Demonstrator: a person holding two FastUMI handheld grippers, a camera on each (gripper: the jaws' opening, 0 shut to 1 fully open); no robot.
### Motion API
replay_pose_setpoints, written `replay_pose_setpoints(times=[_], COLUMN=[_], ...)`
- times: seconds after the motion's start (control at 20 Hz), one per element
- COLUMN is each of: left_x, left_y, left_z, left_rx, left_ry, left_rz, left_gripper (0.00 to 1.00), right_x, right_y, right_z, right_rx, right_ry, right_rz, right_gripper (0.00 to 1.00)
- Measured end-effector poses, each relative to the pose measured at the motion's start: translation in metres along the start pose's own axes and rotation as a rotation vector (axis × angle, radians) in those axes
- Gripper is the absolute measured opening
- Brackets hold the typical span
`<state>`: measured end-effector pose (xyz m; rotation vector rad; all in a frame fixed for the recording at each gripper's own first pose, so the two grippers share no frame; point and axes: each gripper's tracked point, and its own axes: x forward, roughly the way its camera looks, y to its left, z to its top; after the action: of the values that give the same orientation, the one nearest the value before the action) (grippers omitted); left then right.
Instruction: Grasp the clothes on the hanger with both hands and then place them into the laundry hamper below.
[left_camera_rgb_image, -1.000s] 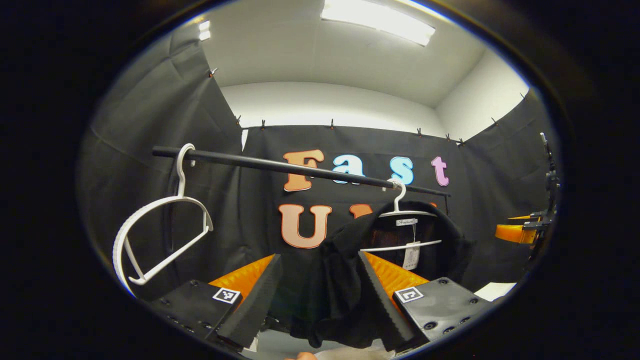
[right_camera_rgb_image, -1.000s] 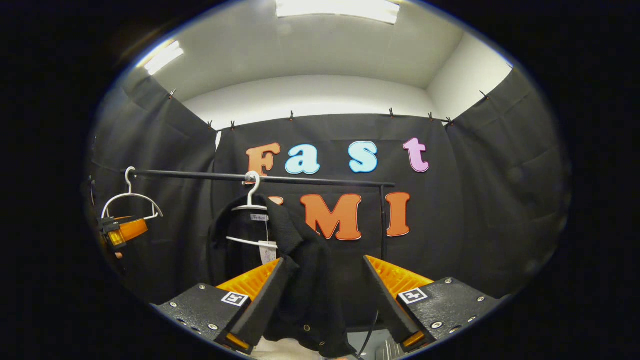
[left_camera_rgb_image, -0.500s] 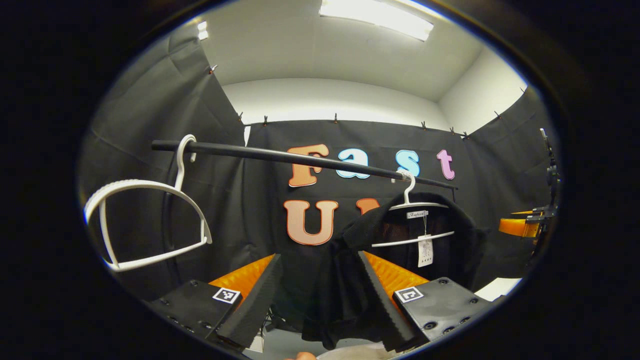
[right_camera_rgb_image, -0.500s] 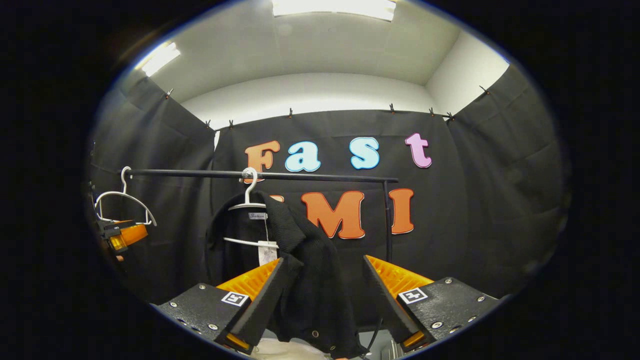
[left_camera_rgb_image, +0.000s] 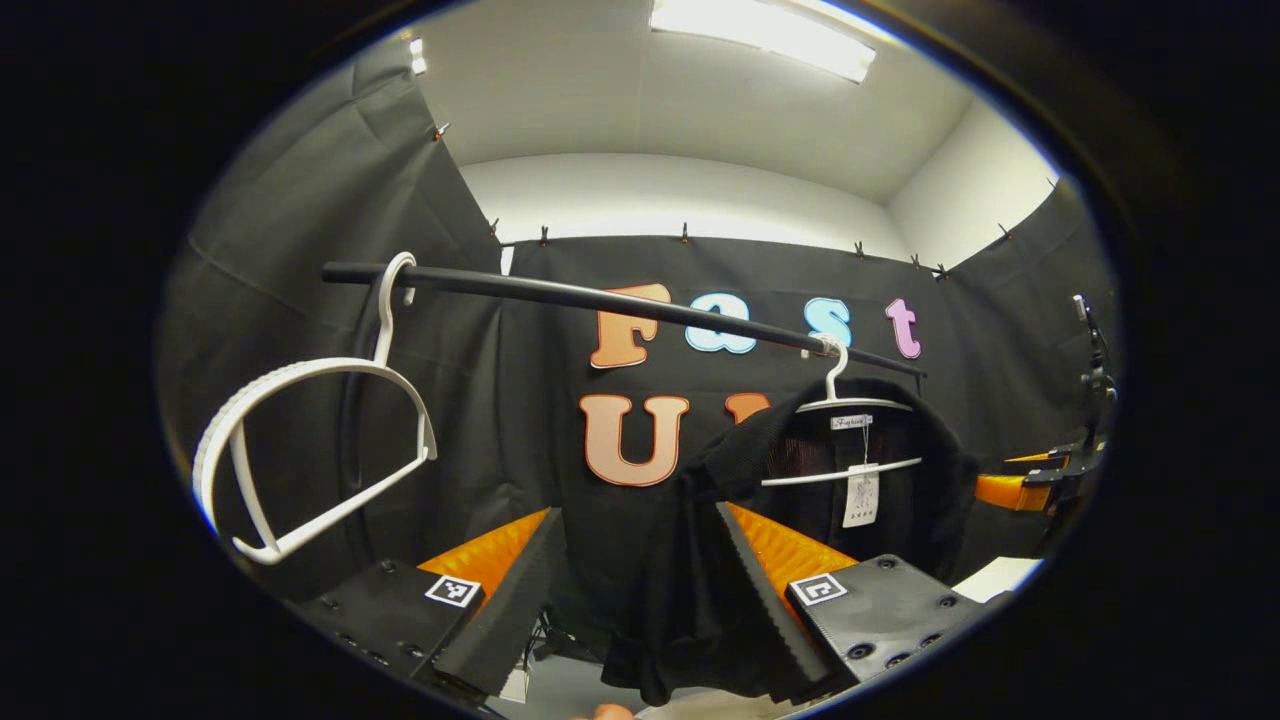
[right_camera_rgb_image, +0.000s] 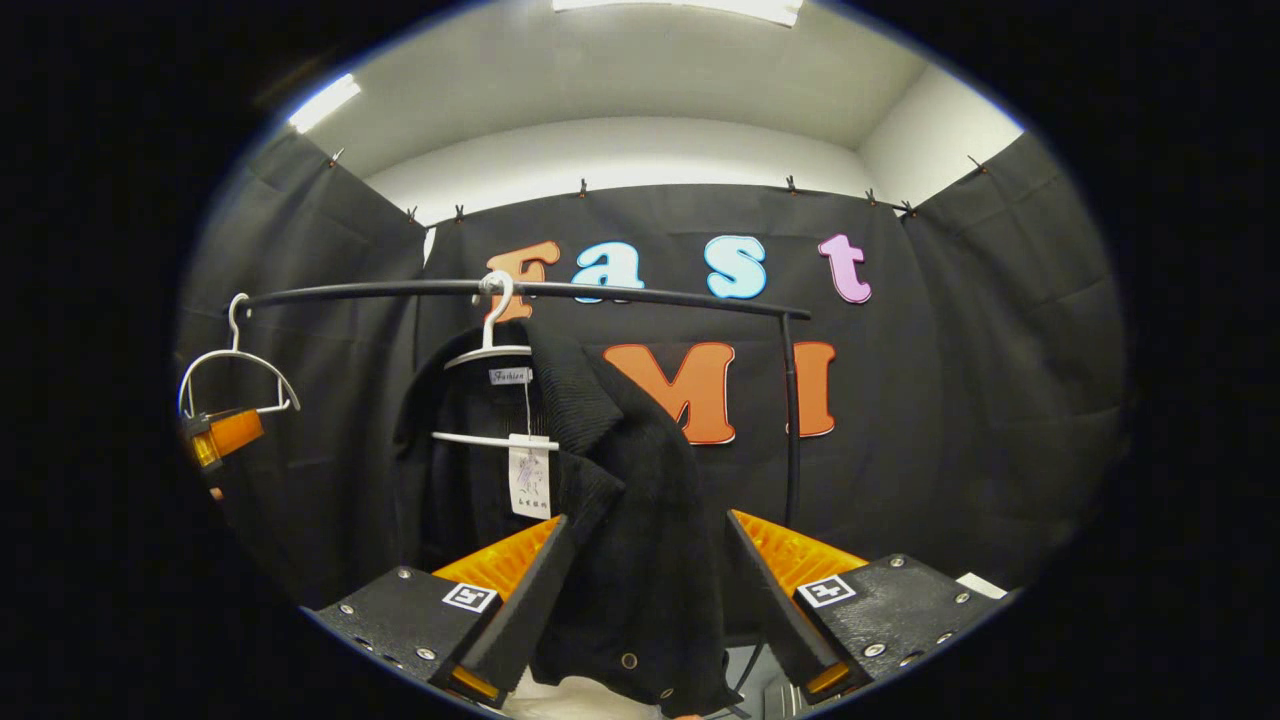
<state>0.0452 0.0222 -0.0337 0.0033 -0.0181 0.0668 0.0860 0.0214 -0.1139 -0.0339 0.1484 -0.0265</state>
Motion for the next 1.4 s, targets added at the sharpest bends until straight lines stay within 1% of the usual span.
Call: replay_pose_setpoints(times=[0.2, 0.4, 0.45, 0.55, 0.65, 0.7, 0.8, 0.85, 0.9, 0.95, 1.0, 1.05, 1.1, 1.15, 1.2, 1.25, 1.3, 1.35, 1.4], left_x=[0.005, 0.004, 0.004, 0.007, 0.007, 0.006, 0.007, 0.009, 0.01, 0.013, 0.016, 0.019, 0.022, 0.026, 0.028, 0.033, 0.037, 0.043, 0.047], left_y=[0.008, 0.016, 0.018, 0.023, 0.025, 0.025, 0.022, 0.019, 0.014, 0.009, 0.005, -0.001, -0.007, -0.013, -0.019, -0.026, -0.032, -0.037, -0.041], left_z=[-0.007, -0.014, -0.016, -0.019, -0.022, -0.023, -0.027, -0.028, -0.031, -0.033, -0.036, -0.04, -0.043, -0.047, -0.051, -0.053, -0.057, -0.06, -0.064], left_rx=[-0.004, -0.008, -0.007, 0.0, 0.01, 0.012, 0.011, 0.009, 0.009, 0.01, 0.013, 0.015, 0.016, 0.016, 0.014, 0.013, 0.013, 0.014, 0.016], left_ry=[0.009, 0.02, 0.024, 0.03, 0.035, 0.039, 0.045, 0.048, 0.053, 0.056, 0.06, 0.066, 0.073, 0.081, 0.089, 0.09, 0.092, 0.097, 0.102], left_rz=[0.004, 0.014, 0.016, 0.025, 0.033, 0.035, 0.032, 0.028, 0.02, 0.012, 0.002, -0.008, -0.017, -0.027, -0.039, -0.052, -0.062, -0.067, -0.07], left_gripper=[0.96, 0.96, 0.96, 0.96, 0.96, 0.96, 0.96, 0.96, 0.96, 0.96, 0.96, 0.96, 0.96, 0.96, 0.96, 0.96, 0.93, 0.93, 1.0], right_x=[0.024, 0.044, 0.05, 0.064, 0.075, 0.08, 0.086, 0.086, 0.085, 0.085, 0.082, 0.08, 0.079, 0.078, 0.077, 0.074, 0.069, 0.066, 0.062], right_y=[0.023, 0.035, 0.033, 0.018, 0.009, 0.007, 0.008, 0.008, 0.007, 0.007, 0.006, 0.006, 0.007, 0.007, 0.006, 0.005, 0.003, 0.002, 0.0], right_z=[-0.016, -0.034, -0.038, -0.042, -0.044, -0.046, -0.048, -0.05, -0.05, -0.049, -0.046, -0.045, -0.043, -0.042, -0.038, -0.035, -0.032, -0.028, -0.023], right_rx=[0.0, 0.018, 0.018, 0.004, 0.009, 0.022, 0.064, 0.079, 0.087, 0.091, 0.093, 0.092, 0.09, 0.09, 0.09, 0.093, 0.097, 0.098, 0.097], right_ry=[0.024, 0.065, 0.07, 0.07, 0.077, 0.086, 0.1, 0.107, 0.106, 0.102, 0.096, 0.092, 0.089, 0.085, 0.08, 0.076, 0.069, 0.062, 0.053], right_rz=[0.022, 0.014, -0.005, -0.07, -0.109, -0.117, -0.1, -0.093, -0.087, -0.078, -0.071, -0.063, -0.056, -0.049, -0.042, -0.037, -0.032, -0.029, -0.027], right_gripper=[0.93, 0.93, 0.93, 0.93, 0.93, 0.93, 0.94, 0.99, 0.98, 0.89, 0.76, 0.6, 0.63, 0.53, 0.56, 0.32, 0.43, 0.28, 0.32])
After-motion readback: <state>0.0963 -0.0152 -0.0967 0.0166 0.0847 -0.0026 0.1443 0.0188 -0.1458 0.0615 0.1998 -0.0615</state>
